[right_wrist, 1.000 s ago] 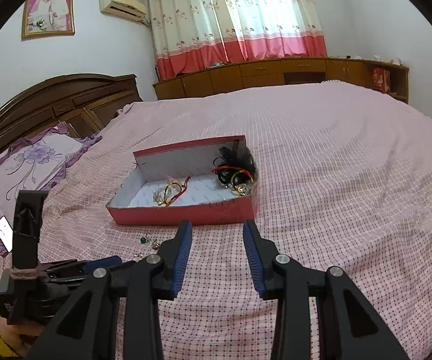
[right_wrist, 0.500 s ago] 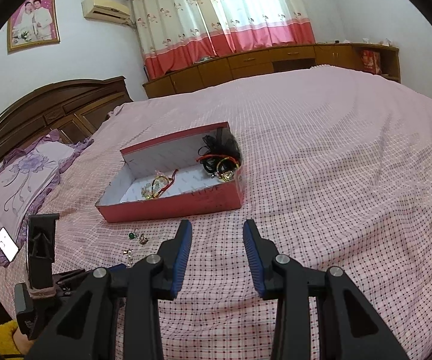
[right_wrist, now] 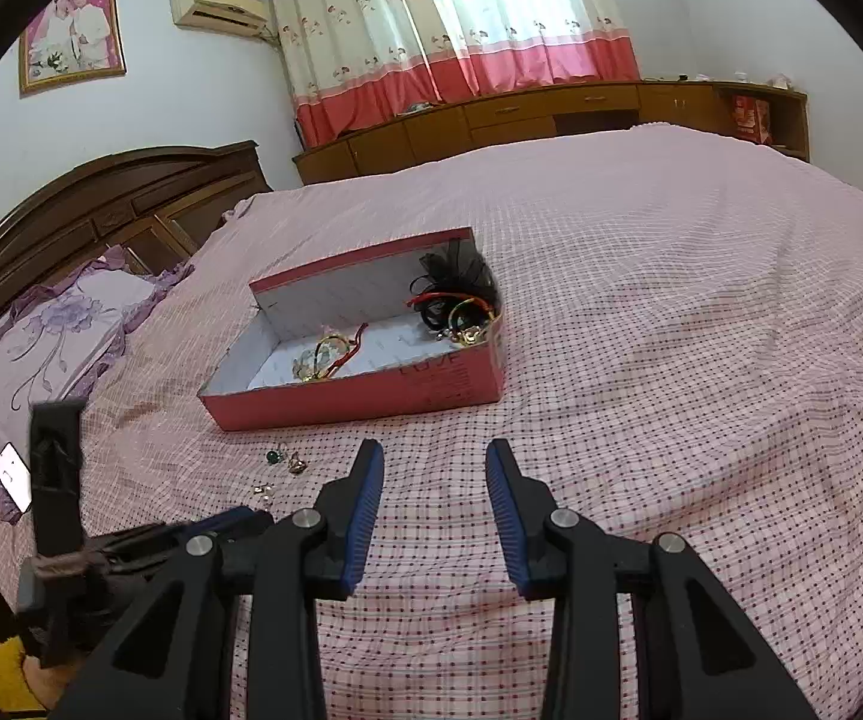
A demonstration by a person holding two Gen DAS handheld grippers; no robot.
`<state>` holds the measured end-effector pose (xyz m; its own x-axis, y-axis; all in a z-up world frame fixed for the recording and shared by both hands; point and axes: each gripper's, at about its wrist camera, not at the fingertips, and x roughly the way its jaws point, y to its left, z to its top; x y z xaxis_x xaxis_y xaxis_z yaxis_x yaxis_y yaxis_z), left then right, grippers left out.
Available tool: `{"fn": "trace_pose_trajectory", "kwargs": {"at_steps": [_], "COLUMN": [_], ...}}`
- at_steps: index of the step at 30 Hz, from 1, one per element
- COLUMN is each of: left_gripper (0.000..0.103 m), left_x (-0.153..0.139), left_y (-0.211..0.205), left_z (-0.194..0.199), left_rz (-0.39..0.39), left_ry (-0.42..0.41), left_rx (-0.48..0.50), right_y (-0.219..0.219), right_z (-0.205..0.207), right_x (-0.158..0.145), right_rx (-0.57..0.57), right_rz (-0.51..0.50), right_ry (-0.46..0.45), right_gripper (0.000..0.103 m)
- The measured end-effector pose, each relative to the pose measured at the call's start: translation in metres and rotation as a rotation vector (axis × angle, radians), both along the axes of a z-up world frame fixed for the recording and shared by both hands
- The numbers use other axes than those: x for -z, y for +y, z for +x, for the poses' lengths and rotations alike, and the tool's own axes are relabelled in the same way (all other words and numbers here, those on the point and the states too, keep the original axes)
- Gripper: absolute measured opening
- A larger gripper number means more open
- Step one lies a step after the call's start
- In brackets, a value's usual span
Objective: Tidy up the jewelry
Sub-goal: 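Withdraw both open grippers from the box toward the remaining earrings and charms, then grasp the gold charm with the left gripper while the right grasps a green-stone earring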
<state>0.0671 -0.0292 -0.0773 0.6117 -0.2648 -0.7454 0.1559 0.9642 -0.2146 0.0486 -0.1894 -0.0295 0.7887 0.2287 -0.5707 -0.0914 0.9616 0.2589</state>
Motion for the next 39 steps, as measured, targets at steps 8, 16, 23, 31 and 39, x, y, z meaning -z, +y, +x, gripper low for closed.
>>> {"fn": "trace_pose_trajectory", "kwargs": {"at_steps": [8, 16, 23, 31, 39], "left_gripper": [0.009, 0.009, 0.009, 0.009, 0.009], "left_x": [-0.029, -0.049, -0.050, -0.048, -0.048], "left_y": [0.019, 0.033, 0.042, 0.048, 0.047], "left_z": [-0.014, -0.016, -0.014, -0.013, -0.012], "left_rz": [-0.015, -0.002, -0.007, -0.017, -0.018], "left_ry": [-0.072, -0.122, -0.120, -0.115, -0.118], "left_rx": [-0.035, -0.067, -0.087, -0.095, -0.096], "right_y": [0.021, 0.056, 0.081, 0.087, 0.085], "right_z": [0.004, 0.012, 0.023, 0.032, 0.038], "right_x": [0.009, 0.030, 0.053, 0.070, 0.073], "right_rx": [-0.046, -0.132, -0.186, -0.192, -0.180], "right_rz": [-0.015, -0.044, -0.099, -0.120, -0.104], "right_ry": [0.030, 0.087, 0.142, 0.182, 0.190], "right_gripper": [0.038, 0.038, 0.038, 0.037, 0.011]}}
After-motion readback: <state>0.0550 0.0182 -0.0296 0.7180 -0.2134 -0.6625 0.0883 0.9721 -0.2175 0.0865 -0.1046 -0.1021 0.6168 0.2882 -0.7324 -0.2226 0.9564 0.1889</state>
